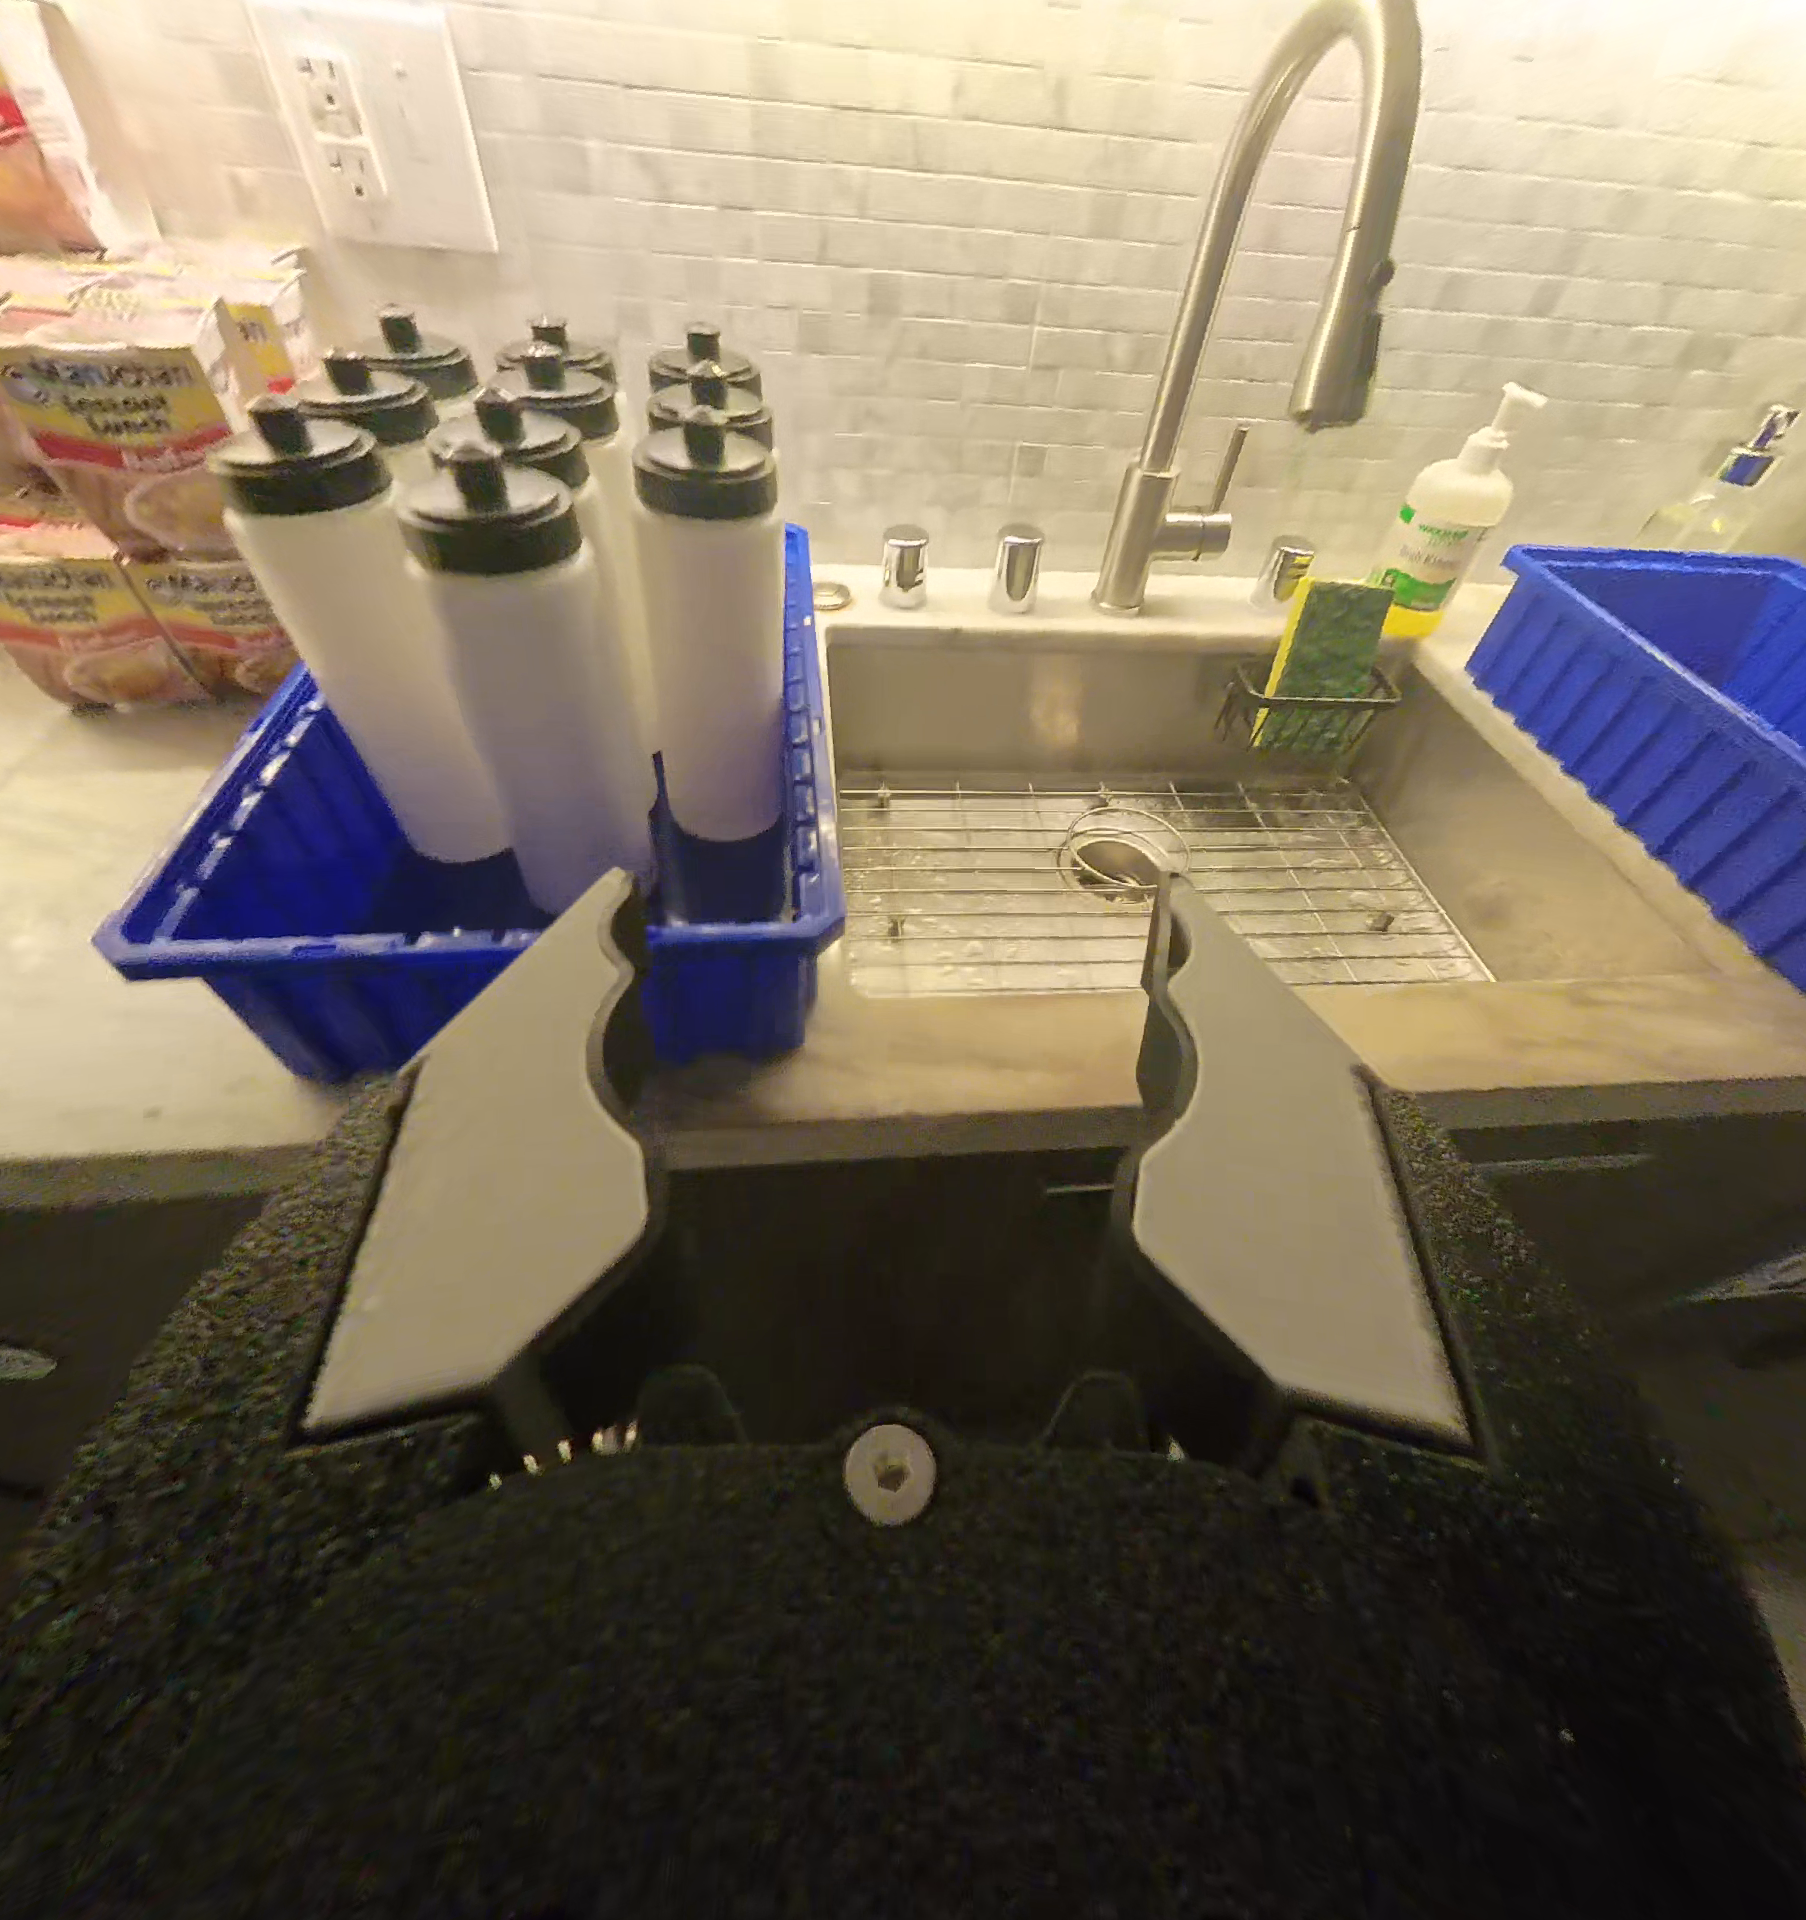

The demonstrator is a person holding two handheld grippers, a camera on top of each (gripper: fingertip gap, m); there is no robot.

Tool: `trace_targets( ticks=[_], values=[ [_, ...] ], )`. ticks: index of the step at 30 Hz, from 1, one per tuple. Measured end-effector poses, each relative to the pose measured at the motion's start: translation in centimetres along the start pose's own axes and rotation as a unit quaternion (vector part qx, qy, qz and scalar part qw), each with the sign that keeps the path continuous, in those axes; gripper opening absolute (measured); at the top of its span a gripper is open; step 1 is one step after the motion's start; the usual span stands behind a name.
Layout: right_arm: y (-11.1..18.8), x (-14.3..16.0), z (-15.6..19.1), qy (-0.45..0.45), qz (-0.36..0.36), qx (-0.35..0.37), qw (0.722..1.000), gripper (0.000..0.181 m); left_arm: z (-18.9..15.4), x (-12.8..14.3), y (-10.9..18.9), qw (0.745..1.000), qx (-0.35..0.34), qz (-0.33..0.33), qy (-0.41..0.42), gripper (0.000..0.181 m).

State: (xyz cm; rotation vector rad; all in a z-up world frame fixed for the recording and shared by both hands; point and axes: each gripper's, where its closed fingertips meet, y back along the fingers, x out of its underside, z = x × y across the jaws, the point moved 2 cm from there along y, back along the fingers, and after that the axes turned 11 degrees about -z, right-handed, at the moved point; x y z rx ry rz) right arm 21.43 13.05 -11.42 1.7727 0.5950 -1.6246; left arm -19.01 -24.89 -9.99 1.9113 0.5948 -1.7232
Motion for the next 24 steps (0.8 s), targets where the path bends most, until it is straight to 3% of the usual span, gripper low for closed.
trace_targets(
  ticks=[8, 24],
  values=[
    [2.1, 4.4, -0.6, -0.026, 0.028, 0.020, 0.999, 0.099, 1.7, 3.3, 2.4, 0.999, -0.034, 0.003, 0.028, 0.098],
    [2.8, 4.5, -2.5, -0.028, 0.029, 0.039, 0.998, 0.099, 2.4, 4.6, 2.9, 0.998, -0.046, 0.026, 0.022, 0.099]
  ],
)
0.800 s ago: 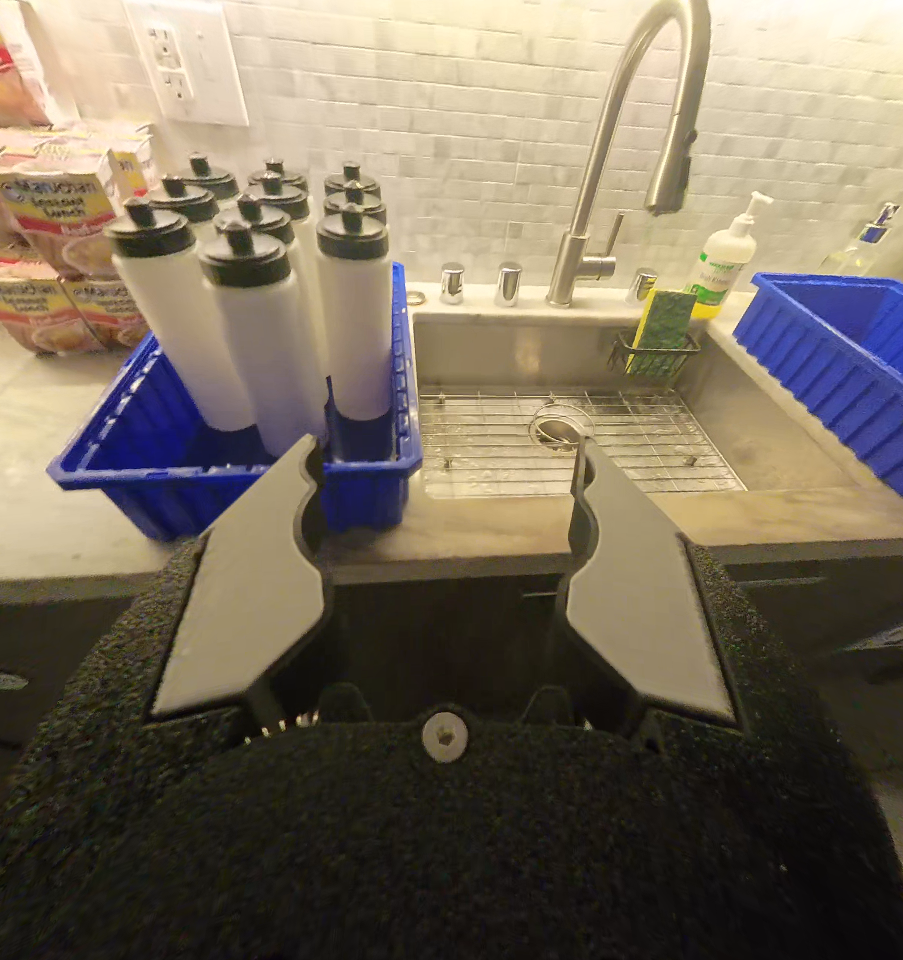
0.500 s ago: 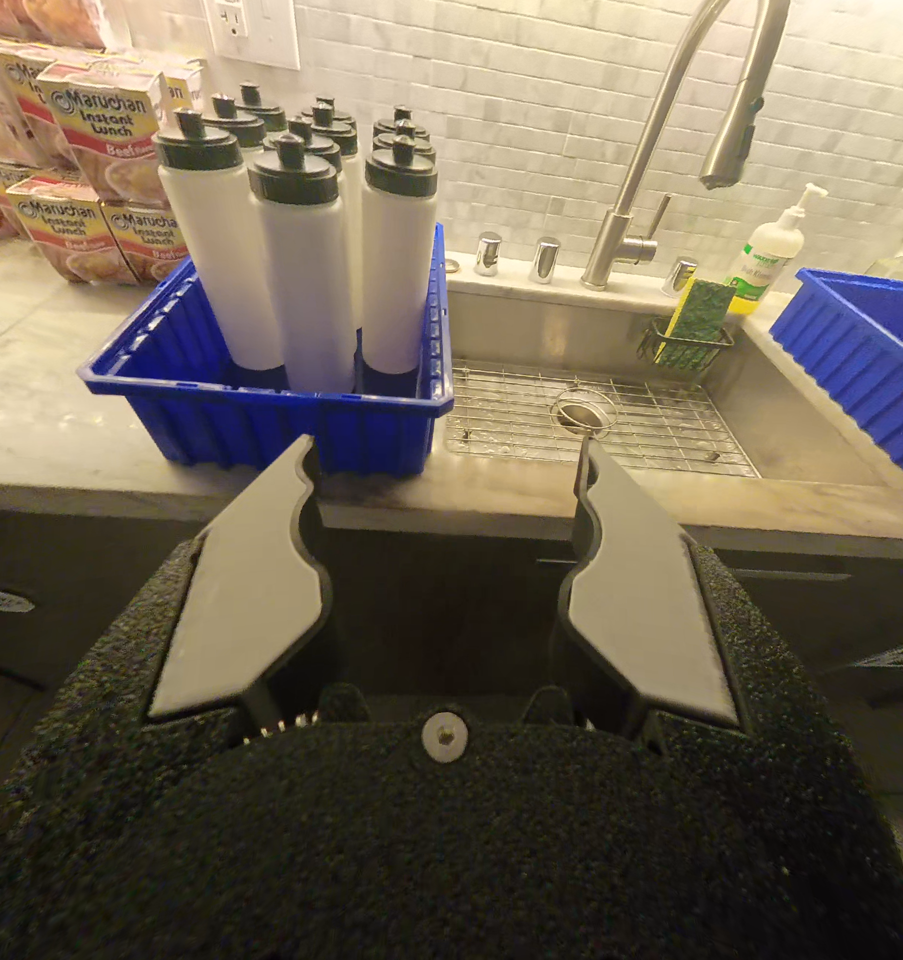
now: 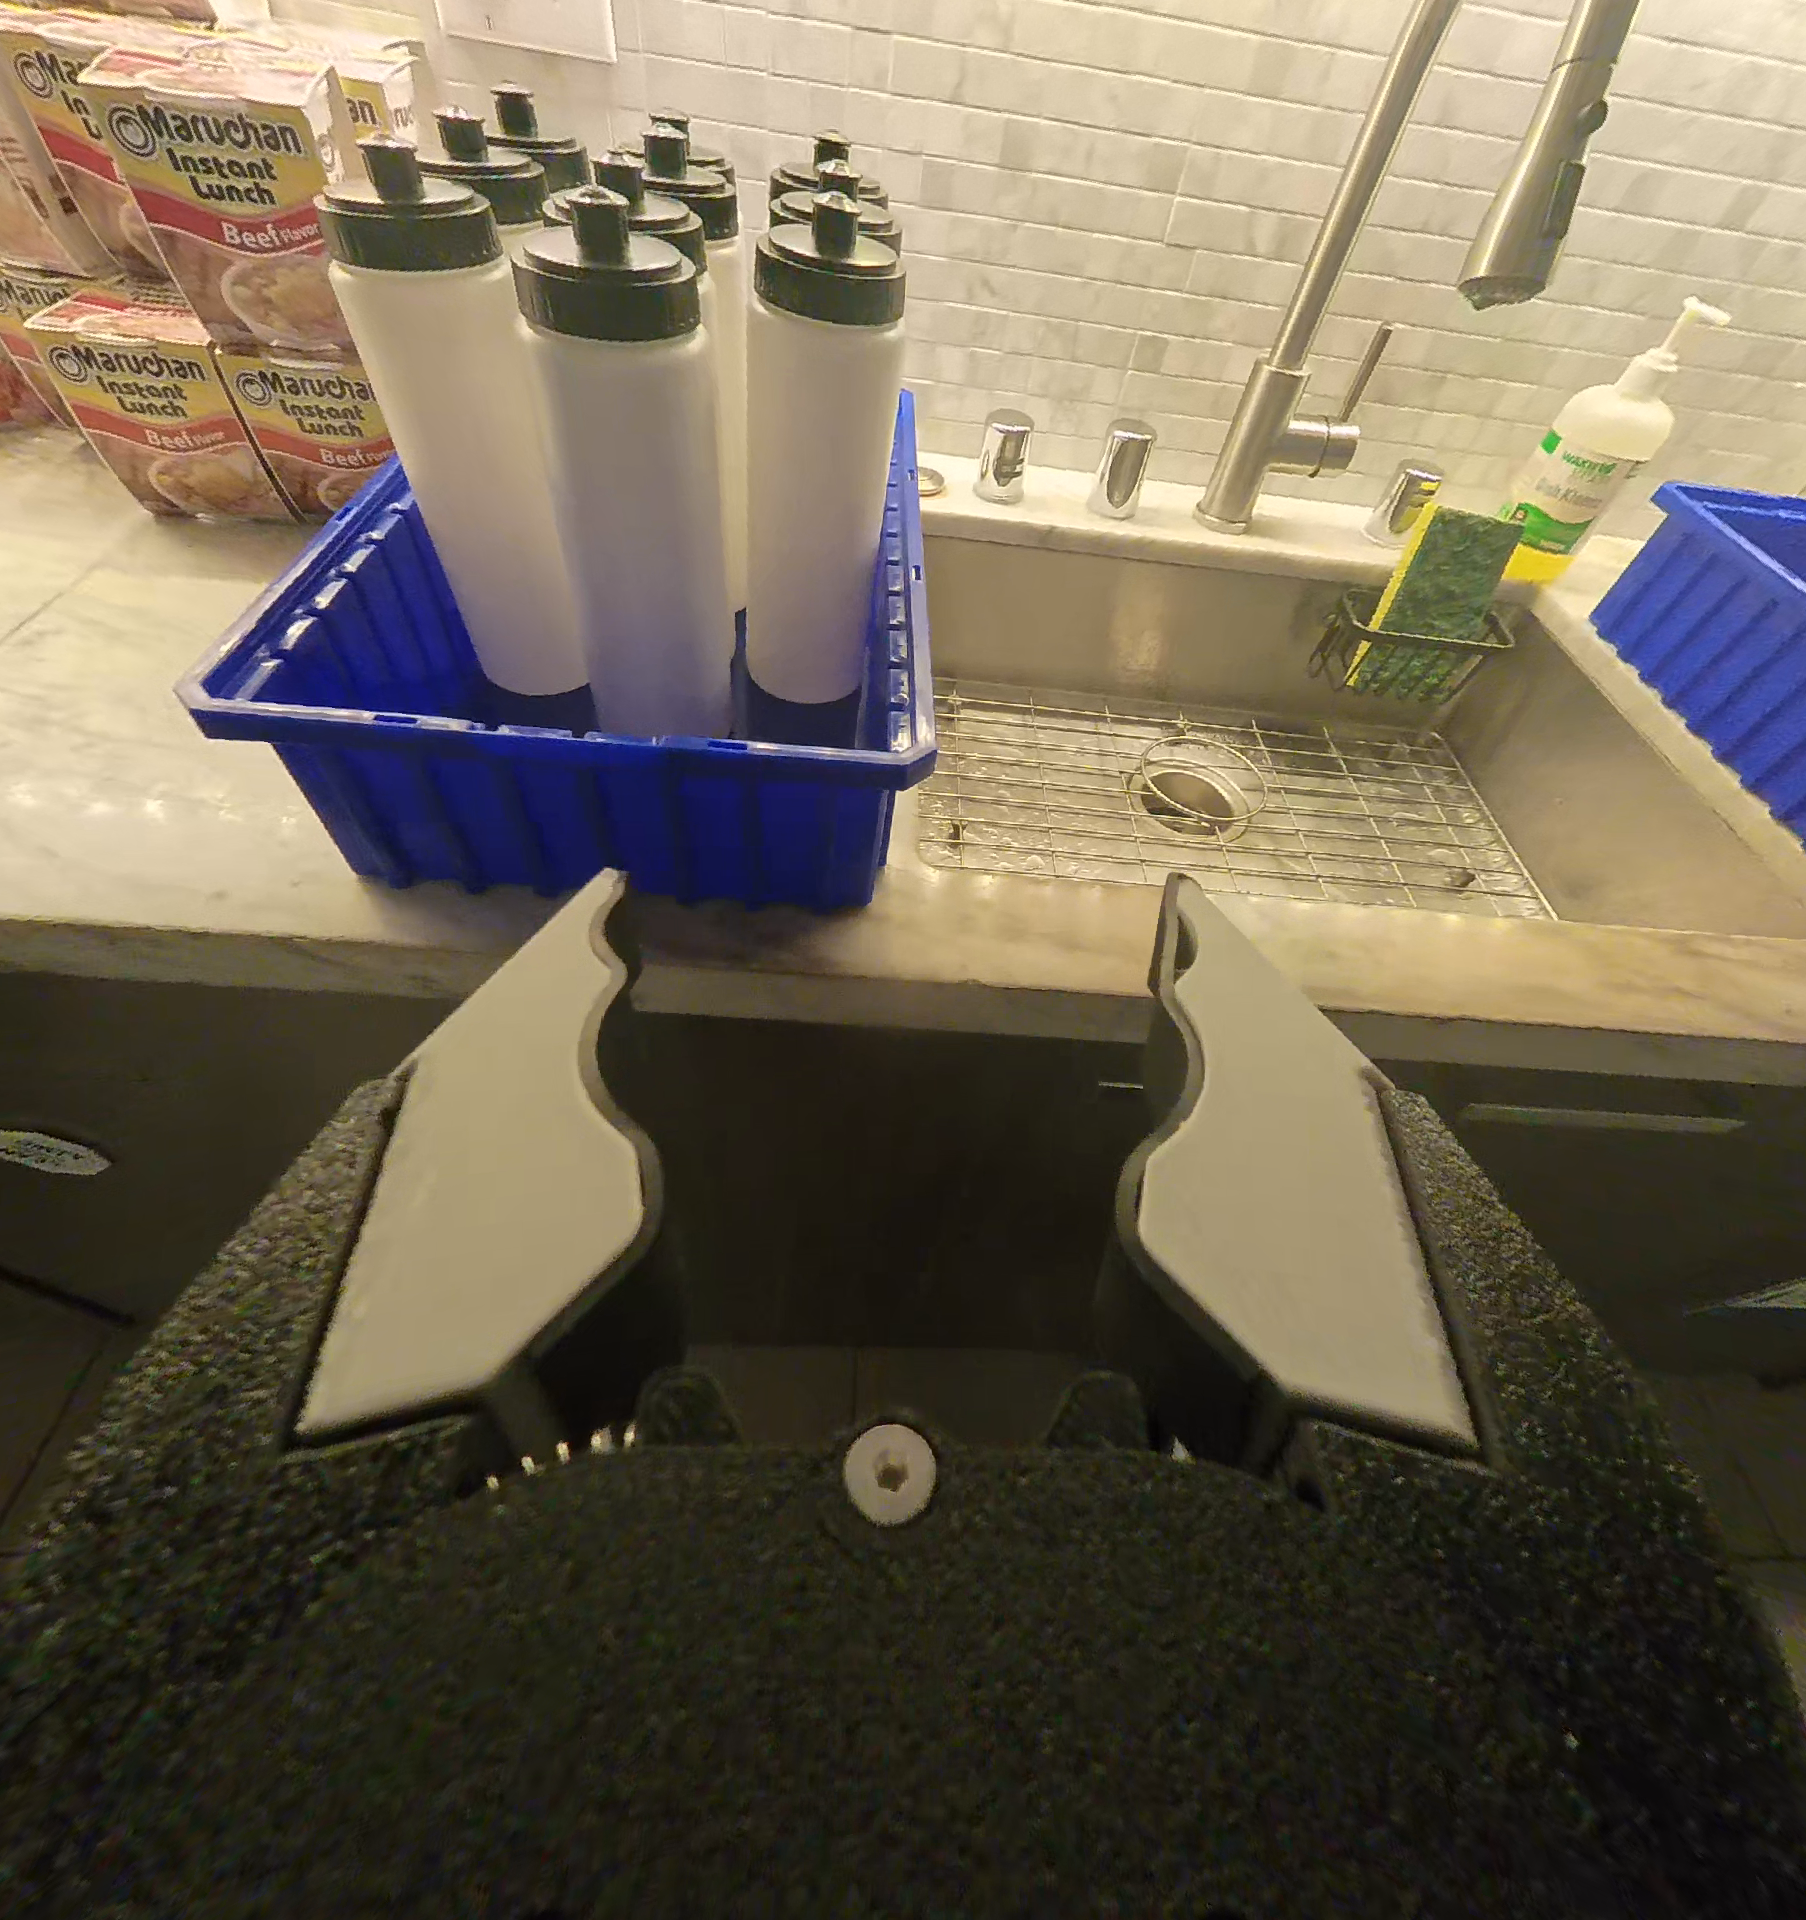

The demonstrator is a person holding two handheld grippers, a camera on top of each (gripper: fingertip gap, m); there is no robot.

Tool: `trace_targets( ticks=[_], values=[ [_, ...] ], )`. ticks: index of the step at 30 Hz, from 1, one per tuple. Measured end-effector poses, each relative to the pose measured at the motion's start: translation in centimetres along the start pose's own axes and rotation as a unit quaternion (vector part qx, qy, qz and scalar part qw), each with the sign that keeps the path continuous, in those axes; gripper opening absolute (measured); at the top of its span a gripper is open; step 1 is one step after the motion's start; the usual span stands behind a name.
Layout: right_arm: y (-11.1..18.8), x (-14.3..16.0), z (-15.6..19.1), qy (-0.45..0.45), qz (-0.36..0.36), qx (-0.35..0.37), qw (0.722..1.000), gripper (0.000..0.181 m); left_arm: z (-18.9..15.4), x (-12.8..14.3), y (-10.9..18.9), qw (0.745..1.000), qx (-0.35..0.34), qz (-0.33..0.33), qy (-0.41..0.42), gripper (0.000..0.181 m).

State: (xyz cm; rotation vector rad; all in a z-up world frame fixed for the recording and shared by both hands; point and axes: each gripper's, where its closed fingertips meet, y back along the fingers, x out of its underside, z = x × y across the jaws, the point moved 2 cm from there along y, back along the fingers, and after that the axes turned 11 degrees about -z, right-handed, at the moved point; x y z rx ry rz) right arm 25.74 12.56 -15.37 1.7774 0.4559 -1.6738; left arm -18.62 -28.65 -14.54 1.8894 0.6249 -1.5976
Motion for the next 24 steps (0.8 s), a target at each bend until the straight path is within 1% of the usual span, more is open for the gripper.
trace_targets(
  ticks=[8, 13, 15, 16, 18, 21, 24],
  values=[
    [0.0, 0.1, 0.0, 0.000, 0.002, -0.003, 1.000, 0.099, -0.4, 0.4, -0.1, 1.000, 0.009, 0.016, -0.001, 0.099],
    [-0.1, -0.1, 0.9, 0.011, -0.001, -0.024, 1.000, 0.100, -0.9, 0.5, -0.1, 0.999, 0.026, 0.019, -0.006, 0.099],
    [-0.2, -0.1, 2.3, 0.018, -0.006, -0.071, 0.997, 0.102, -2.2, 0.4, 0.0, 0.997, 0.073, 0.017, -0.005, 0.098],
    [-0.1, -0.1, 3.5, 0.024, -0.008, -0.110, 0.994, 0.103, -2.8, 0.5, 0.0, 0.995, 0.097, 0.020, -0.009, 0.098],
    [-0.1, 0.3, 4.8, 0.043, -0.001, -0.147, 0.988, 0.107, -4.2, 0.6, 0.3, 0.988, 0.148, 0.025, -0.020, 0.096],
    [-0.1, 0.7, 5.9, 0.039, 0.003, -0.179, 0.983, 0.111, -5.5, 0.8, 0.7, 0.980, 0.198, 0.030, -0.012, 0.096],
    [0.0, 1.0, 6.5, 0.041, 0.003, -0.194, 0.980, 0.112, -6.0, 0.9, 1.0, 0.975, 0.221, 0.033, -0.011, 0.096]
  ],
)
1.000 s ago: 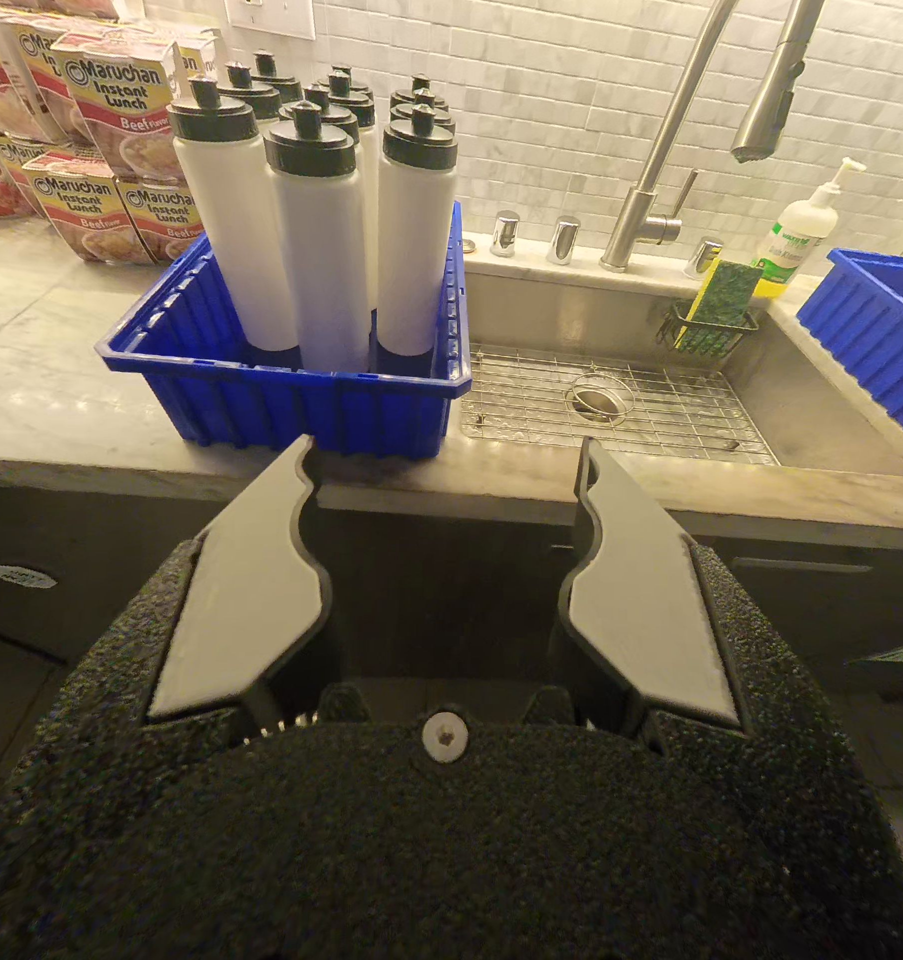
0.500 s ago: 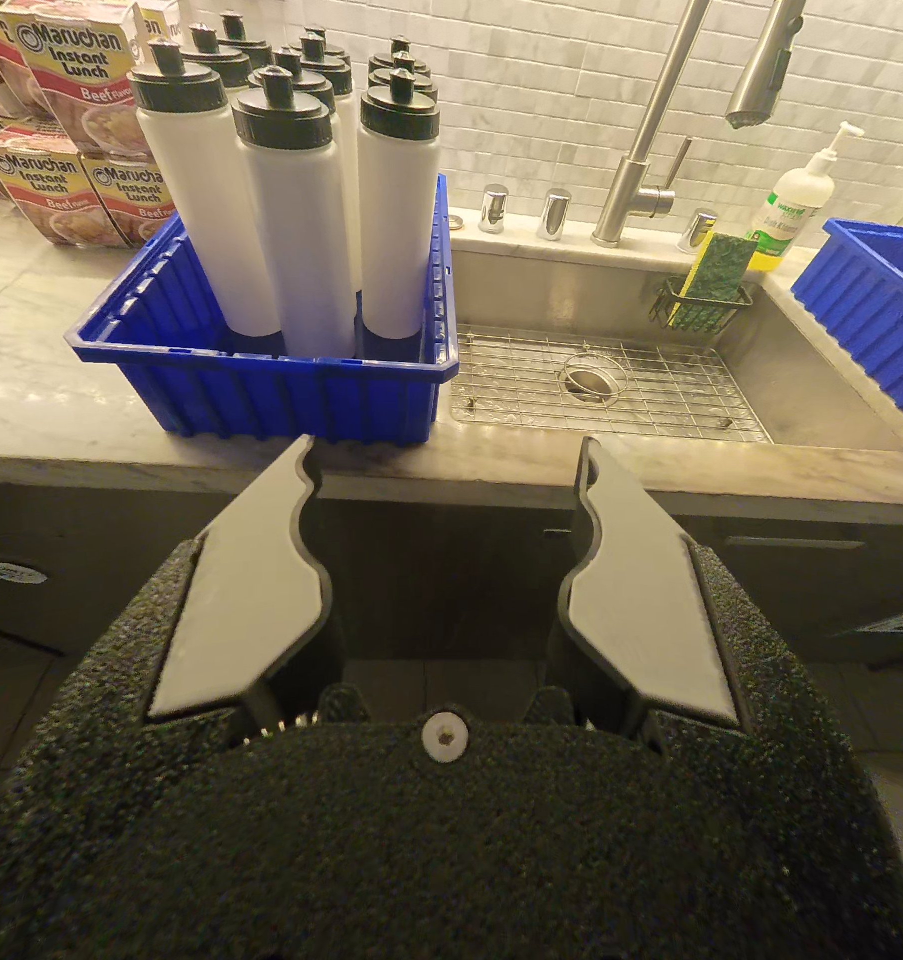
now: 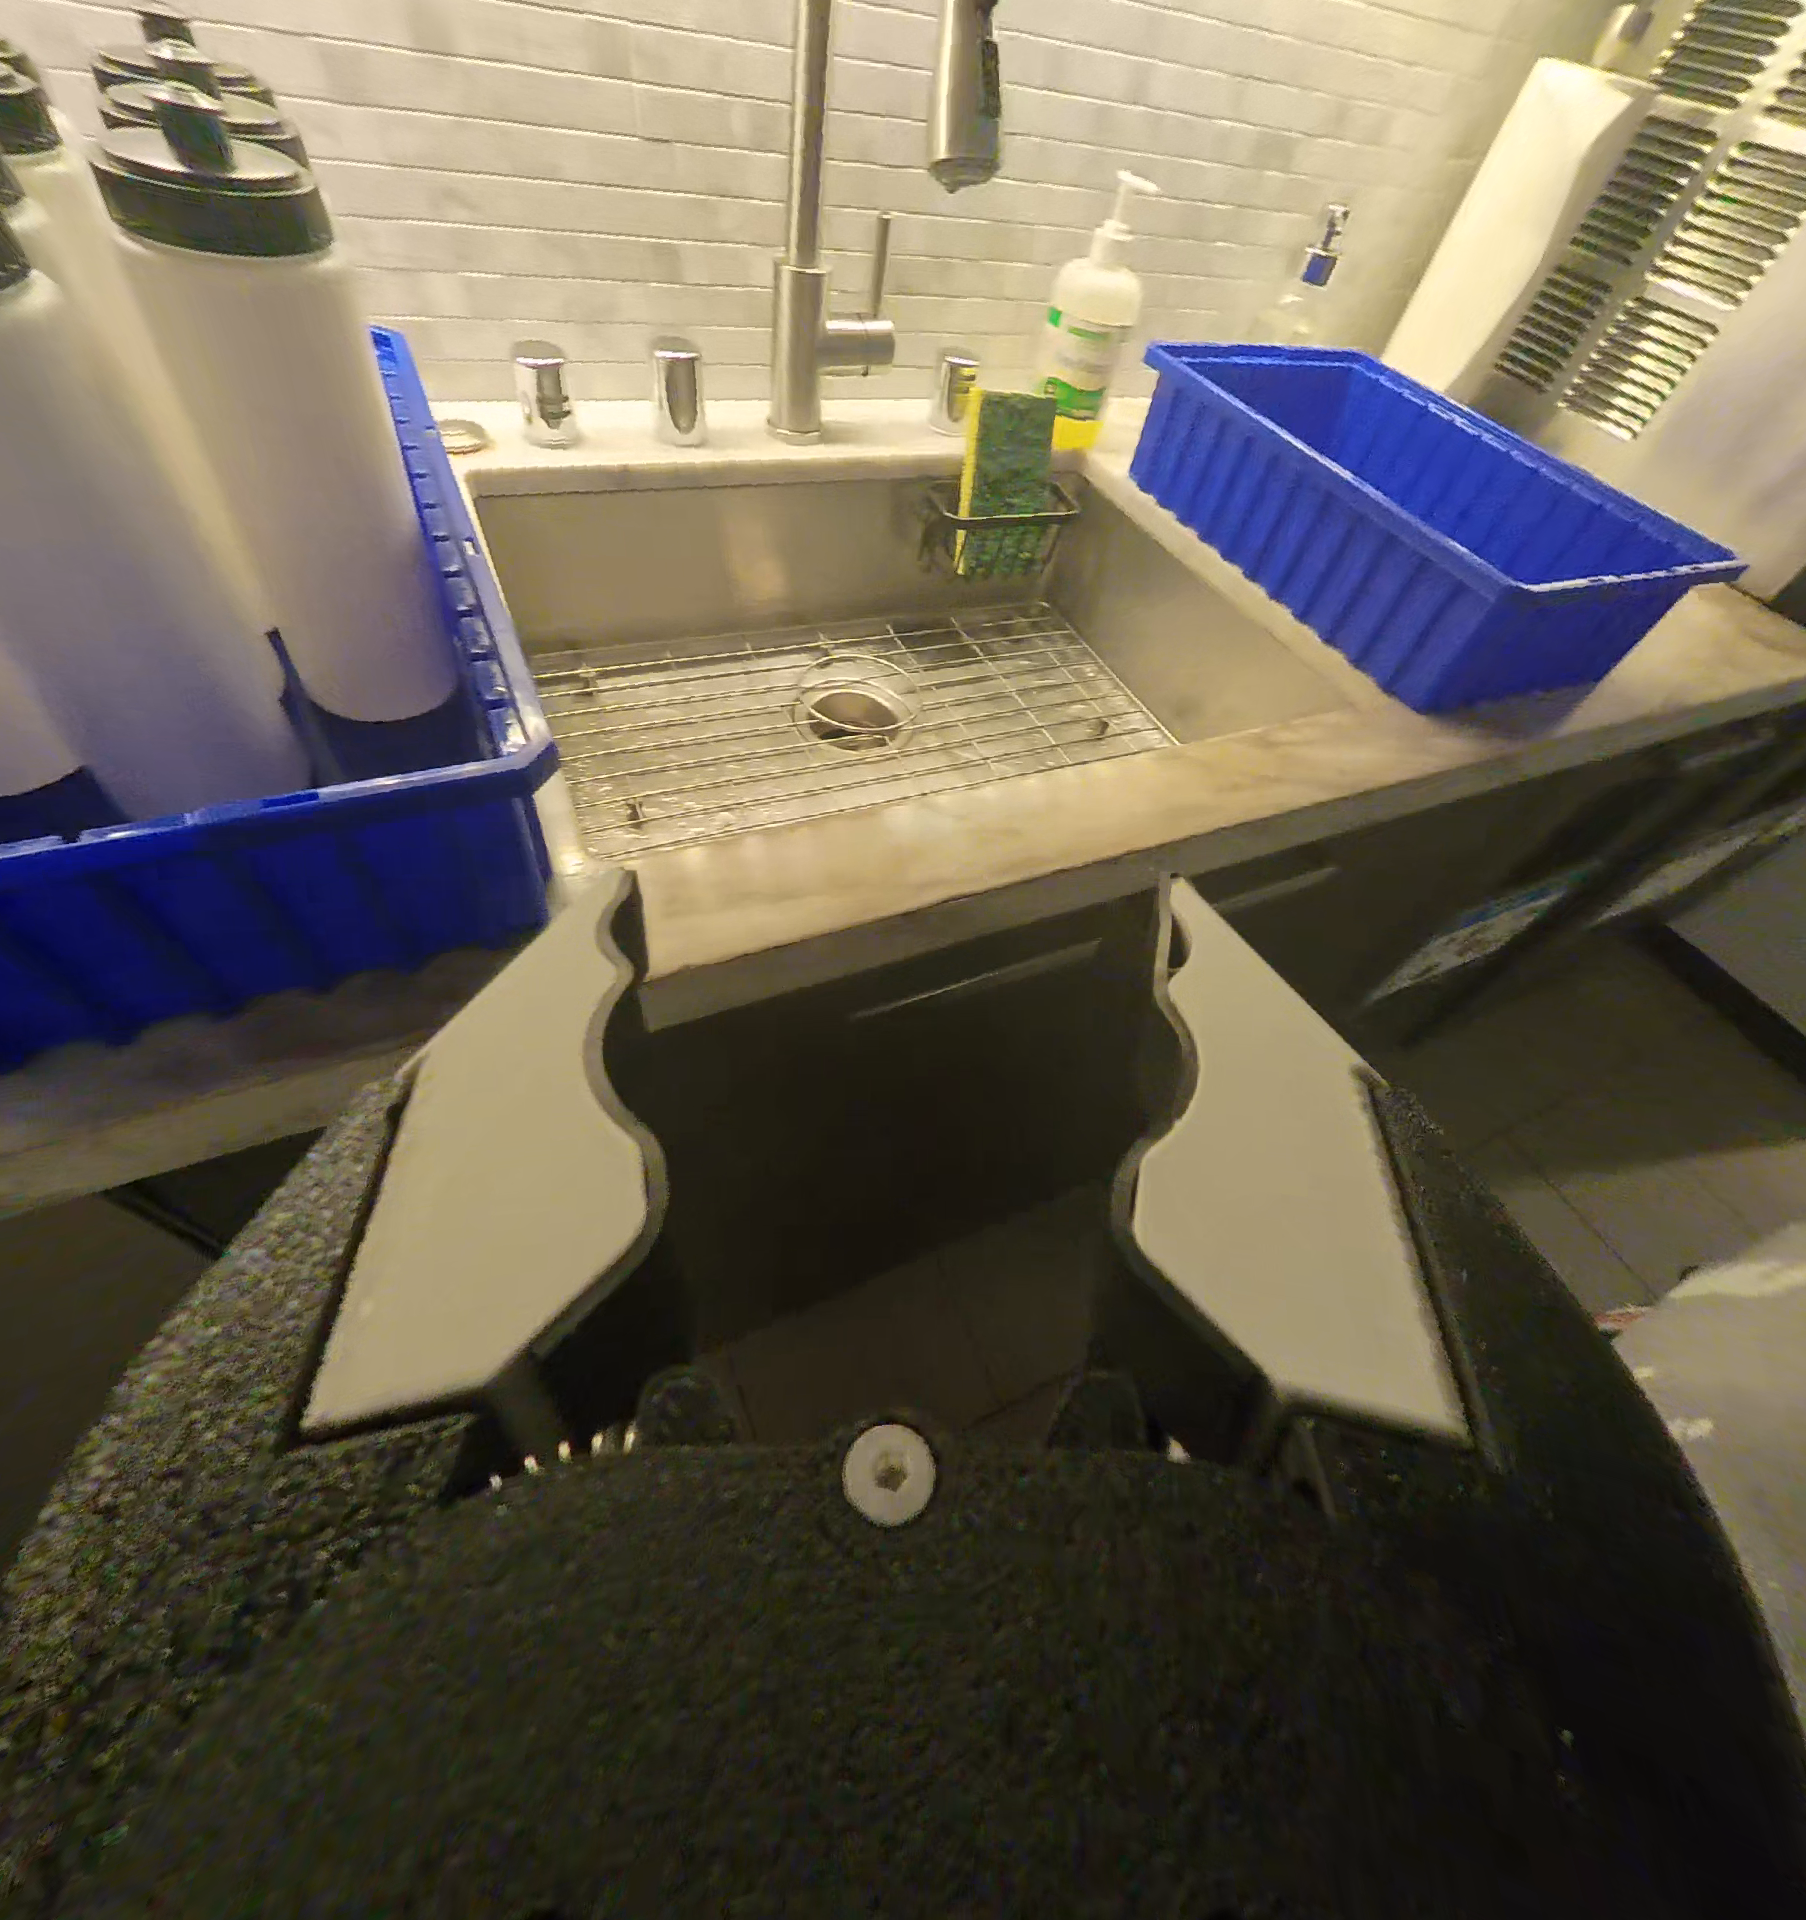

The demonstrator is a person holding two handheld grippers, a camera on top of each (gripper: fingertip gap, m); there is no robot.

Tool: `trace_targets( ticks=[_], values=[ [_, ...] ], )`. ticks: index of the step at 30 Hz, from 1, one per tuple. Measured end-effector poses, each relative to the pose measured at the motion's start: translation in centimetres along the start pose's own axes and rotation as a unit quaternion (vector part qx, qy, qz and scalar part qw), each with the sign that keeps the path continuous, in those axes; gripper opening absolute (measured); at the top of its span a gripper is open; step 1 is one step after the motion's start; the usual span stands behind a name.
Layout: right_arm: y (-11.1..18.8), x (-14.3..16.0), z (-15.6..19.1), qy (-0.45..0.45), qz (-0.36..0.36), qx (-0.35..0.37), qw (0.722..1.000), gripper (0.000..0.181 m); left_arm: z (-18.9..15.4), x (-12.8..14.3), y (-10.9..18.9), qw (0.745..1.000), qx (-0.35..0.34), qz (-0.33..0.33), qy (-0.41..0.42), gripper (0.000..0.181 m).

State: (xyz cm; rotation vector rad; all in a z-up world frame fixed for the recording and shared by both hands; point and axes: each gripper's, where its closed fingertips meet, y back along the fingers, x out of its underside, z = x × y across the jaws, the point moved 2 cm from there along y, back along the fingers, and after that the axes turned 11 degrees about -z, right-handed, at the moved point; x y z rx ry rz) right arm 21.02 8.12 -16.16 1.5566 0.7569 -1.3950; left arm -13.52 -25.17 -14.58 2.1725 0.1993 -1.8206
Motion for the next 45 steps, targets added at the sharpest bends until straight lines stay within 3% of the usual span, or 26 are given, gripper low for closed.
trace_targets(
  ticks=[19, 27, 38, 45],
  values=[
    [-0.7, 0.2, -1.2, 0.003, 0.005, 0.024, 1.000, 0.106, 0.1, 0.0, -1.2, 1.000, 0.002, 0.004, 0.005, 0.094],
    [-2.2, -1.0, -4.8, 0.006, -0.026, 0.120, 0.992, 0.103, 1.0, -2.3, -3.1, 0.984, -0.164, -0.073, -0.016, 0.091],
    [-5.2, 0.5, -6.6, -0.004, -0.008, 0.050, 0.999, 0.105, -2.2, -2.0, -6.5, 0.978, -0.191, -0.078, -0.004, 0.089],
    [-8.8, 0.5, -6.5, -0.009, 0.008, 0.023, 1.000, 0.104, -1.3, -3.0, -9.3, 0.977, -0.198, -0.079, 0.001, 0.084]
  ],
)
